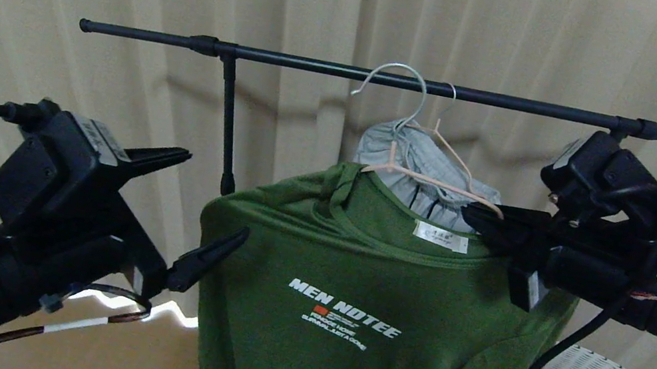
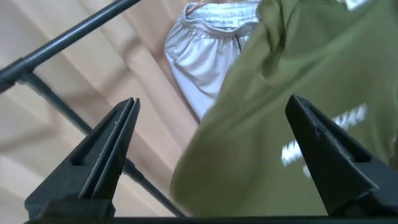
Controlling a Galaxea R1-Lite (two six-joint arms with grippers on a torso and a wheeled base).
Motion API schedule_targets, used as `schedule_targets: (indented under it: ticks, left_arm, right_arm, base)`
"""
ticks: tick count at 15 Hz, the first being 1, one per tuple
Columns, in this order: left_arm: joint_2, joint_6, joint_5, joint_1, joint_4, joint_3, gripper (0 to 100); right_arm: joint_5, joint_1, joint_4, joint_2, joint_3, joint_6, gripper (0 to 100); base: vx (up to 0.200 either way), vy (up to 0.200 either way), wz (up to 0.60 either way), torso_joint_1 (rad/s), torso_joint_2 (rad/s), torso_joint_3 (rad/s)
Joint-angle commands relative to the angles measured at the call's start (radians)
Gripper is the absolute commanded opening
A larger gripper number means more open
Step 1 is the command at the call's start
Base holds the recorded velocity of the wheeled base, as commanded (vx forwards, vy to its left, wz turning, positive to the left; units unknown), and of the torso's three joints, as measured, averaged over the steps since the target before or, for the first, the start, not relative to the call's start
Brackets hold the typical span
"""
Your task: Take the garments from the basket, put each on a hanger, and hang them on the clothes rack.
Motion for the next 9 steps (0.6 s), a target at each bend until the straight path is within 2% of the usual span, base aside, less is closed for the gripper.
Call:
schedule_targets:
  ticks: [1, 3, 4, 5, 6, 8, 9]
  left_arm:
    - [-0.071, -0.011, -0.027, 0.088, 0.000, 0.067, 100]
    - [-0.075, -0.013, -0.074, 0.175, 0.000, 0.098, 100]
    - [-0.075, -0.013, -0.074, 0.175, 0.000, 0.098, 100]
    - [-0.066, -0.007, -0.125, 0.303, 0.002, 0.150, 100]
    - [-0.066, -0.007, -0.136, 0.310, 0.002, 0.167, 100]
    - [-0.052, -0.005, -0.220, 0.300, 0.002, 0.238, 100]
    - [-0.039, -0.005, -0.234, 0.298, 0.002, 0.244, 100]
  right_arm:
    - [0.003, -0.007, -0.001, -0.044, 0.010, 0.000, 0]
    - [0.005, -0.007, -0.001, -0.059, 0.019, -0.002, 0]
    - [0.005, -0.007, -0.001, -0.059, 0.019, -0.002, 0]
    - [0.005, -0.007, -0.001, -0.074, 0.011, -0.002, 0]
    - [0.005, -0.007, -0.001, -0.078, 0.010, -0.002, 0]
    - [0.006, -0.005, -0.002, -0.078, 0.004, 0.000, 0]
    - [0.011, -0.004, -0.002, -0.076, 0.004, 0.000, 0]
  base:
    - [0.000, 0.000, 0.00, 0.000, 0.00, 0.000]
    - [0.000, 0.000, 0.00, 0.000, 0.00, 0.000]
    - [0.000, 0.000, 0.00, 0.000, 0.00, 0.000]
    - [0.000, 0.000, 0.00, 0.000, 0.00, 0.000]
    - [0.000, 0.000, 0.00, 0.000, 0.00, 0.000]
    - [0.000, 0.000, 0.00, 0.000, 0.00, 0.000]
    - [0.000, 0.000, 0.00, 0.000, 0.00, 0.000]
